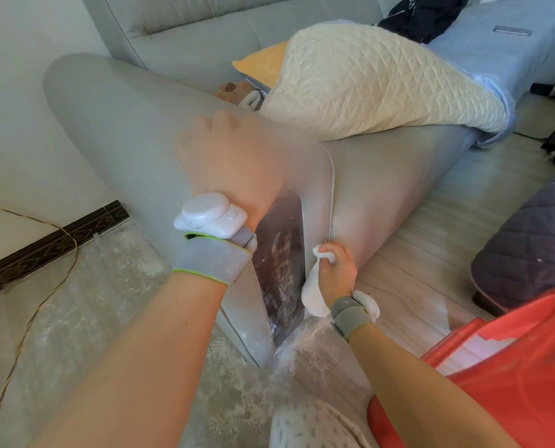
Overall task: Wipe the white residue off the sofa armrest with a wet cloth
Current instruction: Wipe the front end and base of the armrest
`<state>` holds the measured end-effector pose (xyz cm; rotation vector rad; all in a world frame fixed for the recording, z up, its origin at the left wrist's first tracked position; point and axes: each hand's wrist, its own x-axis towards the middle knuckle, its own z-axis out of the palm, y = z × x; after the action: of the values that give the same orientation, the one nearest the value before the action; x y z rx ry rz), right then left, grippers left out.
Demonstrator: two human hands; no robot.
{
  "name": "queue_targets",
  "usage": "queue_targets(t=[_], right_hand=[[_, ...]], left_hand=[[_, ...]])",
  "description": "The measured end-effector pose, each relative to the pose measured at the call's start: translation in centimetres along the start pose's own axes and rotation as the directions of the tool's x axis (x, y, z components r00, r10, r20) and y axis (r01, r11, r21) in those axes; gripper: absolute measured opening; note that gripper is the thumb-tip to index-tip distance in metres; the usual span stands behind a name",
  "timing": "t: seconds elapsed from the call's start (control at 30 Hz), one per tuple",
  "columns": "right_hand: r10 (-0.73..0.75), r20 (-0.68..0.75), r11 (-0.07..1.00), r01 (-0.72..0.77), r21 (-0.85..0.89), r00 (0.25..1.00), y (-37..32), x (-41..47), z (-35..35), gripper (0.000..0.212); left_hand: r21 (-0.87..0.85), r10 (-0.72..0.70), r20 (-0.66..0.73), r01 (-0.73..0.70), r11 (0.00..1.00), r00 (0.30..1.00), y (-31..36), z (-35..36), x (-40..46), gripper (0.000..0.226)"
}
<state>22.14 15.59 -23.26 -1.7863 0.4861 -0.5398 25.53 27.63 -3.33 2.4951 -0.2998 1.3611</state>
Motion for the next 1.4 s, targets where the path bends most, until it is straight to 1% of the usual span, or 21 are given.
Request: queue_targets(t=[0.13,0.2,0.3,0.4,0.47,0.6,0.63,0.7,0.77,0.87,0.93,1.0,1.03,1.1,1.17,1.2,1.27,1.3,1.33,1.4], right_hand=[[0.052,-0.030,0.998,-0.051,0.034,0.998,-1.7,-0.4,-0.7,0.027],[0.011,-0.045,0.999,-0.009,0.044,0.999,-3.4,-0.9,-1.1,0.026],[-0.105,-0.106,0.991,0.113,0.070,0.989,-6.3,-1.6,-1.3,0.025],[-0.141,-0.115,0.987,0.149,0.062,0.983,-8.0,-1.3,-1.2,0.023],[-0.111,-0.141,0.991,0.120,0.057,0.984,-8.3,-1.6,-1.0,0.016],[0.021,-0.162,0.997,-0.009,0.075,0.987,-8.9,-2.3,-0.7,0.030],[0.043,-0.162,0.997,-0.032,0.070,0.986,-9.0,-2.5,-0.6,0.029],[0.071,-0.167,0.996,-0.060,0.071,0.983,-8.9,-3.0,-0.3,0.021],[0.112,-0.179,0.990,-0.093,0.110,0.977,-8.3,-3.4,-0.1,0.022],[0.123,-0.179,0.987,-0.101,0.125,0.976,-7.8,-3.7,0.2,0.022],[0.082,-0.199,0.987,-0.051,0.155,0.977,-8.4,-3.6,0.3,0.014],[0.005,-0.201,0.988,0.026,0.151,0.980,-9.4,-2.9,0.4,0.006],[-0.043,-0.190,0.989,0.069,0.131,0.981,-9.9,-2.6,0.4,0.006],[-0.130,-0.174,0.981,0.152,0.119,0.976,-10.5,-2.0,0.7,0.013],[-0.188,-0.171,0.966,0.214,0.147,0.967,-10.6,-1.6,1.0,0.021],[-0.204,-0.171,0.961,0.231,0.151,0.964,-10.5,-1.5,1.2,0.021],[-0.217,-0.187,0.962,0.242,0.125,0.958,-9.8,-1.1,1.8,0.015],[-0.196,-0.211,0.967,0.225,0.122,0.958,-9.4,-0.8,2.0,0.012],[-0.165,-0.233,0.969,0.202,0.145,0.958,-9.0,-0.8,2.1,0.011],[-0.104,-0.246,0.950,0.169,0.263,0.964,-8.5,-1.0,2.6,0.019]], left_hand=[[0.017,0.030,-0.022,-0.029,0.999,0.999,-0.1,0.2,-0.1,0.016],[0.012,0.033,-0.023,-0.033,0.999,0.999,-0.1,0.3,-0.3,0.015],[-0.034,0.035,-0.009,-0.035,0.999,0.999,-0.4,-0.2,-0.3,0.018],[-0.040,0.036,0.049,-0.034,0.999,0.998,-0.4,-0.2,-0.2,0.021],[-0.055,0.046,0.068,-0.042,0.998,0.997,-0.5,-0.4,-0.1,0.022],[-0.063,0.080,0.069,-0.076,0.995,0.994,-0.4,-0.4,-0.1,0.023],[-0.066,0.081,0.068,-0.076,0.995,0.994,-0.4,-0.4,0.0,0.023],[-0.082,0.079,0.069,-0.073,0.994,0.994,-0.4,-0.7,0.1,0.024],[-0.089,0.084,0.104,-0.075,0.993,0.991,-0.3,-0.7,0.0,0.026],[-0.080,0.078,0.061,-0.073,0.994,0.995,-0.3,-0.6,-0.1,0.027],[-0.074,0.068,0.044,-0.064,0.995,0.997,-0.4,-0.6,0.0,0.028],[-0.019,0.071,0.018,-0.071,0.997,0.997,-0.6,-0.6,-0.1,0.027],[0.015,0.079,0.000,-0.079,0.997,0.997,-0.6,-0.6,-0.1,0.027],[0.032,0.098,-0.009,-0.098,0.995,0.995,-0.7,-0.9,-0.3,0.029],[0.009,0.108,-0.043,-0.108,0.994,0.993,-0.8,-1.6,-0.8,0.027],[-0.016,0.110,-0.066,-0.111,0.994,0.992,-1.0,-2.0,-1.3,0.025],[-0.092,0.078,-0.102,-0.087,0.992,0.992,-1.4,-2.9,-3.1,0.024],[-0.134,0.035,-0.105,-0.049,0.990,0.994,-1.7,-3.1,-4.5,0.026],[-0.177,-0.019,-0.100,0.001,0.984,0.995,-1.8,-3.2,-6.2,0.029],[-0.261,-0.140,-0.108,0.108,0.959,0.984,-2.3,-3.2,-9.6,0.033]])
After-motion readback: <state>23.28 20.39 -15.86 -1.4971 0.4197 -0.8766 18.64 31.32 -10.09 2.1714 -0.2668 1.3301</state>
